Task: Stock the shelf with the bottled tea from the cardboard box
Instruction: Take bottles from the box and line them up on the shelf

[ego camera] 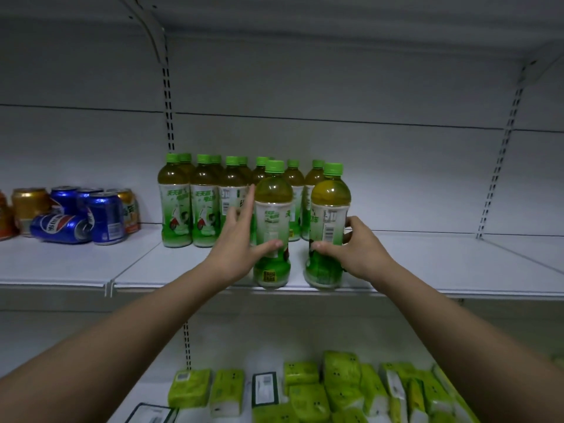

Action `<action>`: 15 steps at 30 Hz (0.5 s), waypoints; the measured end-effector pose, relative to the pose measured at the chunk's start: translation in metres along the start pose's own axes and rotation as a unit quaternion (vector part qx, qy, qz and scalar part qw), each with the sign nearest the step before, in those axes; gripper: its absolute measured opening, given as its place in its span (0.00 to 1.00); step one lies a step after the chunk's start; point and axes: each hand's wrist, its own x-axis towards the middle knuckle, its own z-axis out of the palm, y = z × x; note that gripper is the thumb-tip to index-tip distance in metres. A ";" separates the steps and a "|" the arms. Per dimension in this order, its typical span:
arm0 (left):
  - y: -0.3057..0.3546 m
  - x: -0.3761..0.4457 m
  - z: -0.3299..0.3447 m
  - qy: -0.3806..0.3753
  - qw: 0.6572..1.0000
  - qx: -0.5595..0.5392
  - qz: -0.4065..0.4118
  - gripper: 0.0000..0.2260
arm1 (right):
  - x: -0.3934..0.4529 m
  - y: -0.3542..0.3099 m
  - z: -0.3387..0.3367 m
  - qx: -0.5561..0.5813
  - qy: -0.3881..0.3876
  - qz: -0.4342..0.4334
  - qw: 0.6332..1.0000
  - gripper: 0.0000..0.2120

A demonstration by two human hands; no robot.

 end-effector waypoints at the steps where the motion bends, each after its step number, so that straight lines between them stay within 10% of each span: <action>1: -0.001 0.000 0.002 0.005 1.000 -0.014 -0.003 0.47 | 0.004 0.002 0.001 -0.005 0.002 0.005 1.000 0.30; 15: -0.010 0.072 0.072 0.128 0.990 0.035 -0.046 0.23 | 0.072 0.025 0.024 -0.033 0.053 0.001 0.998 0.29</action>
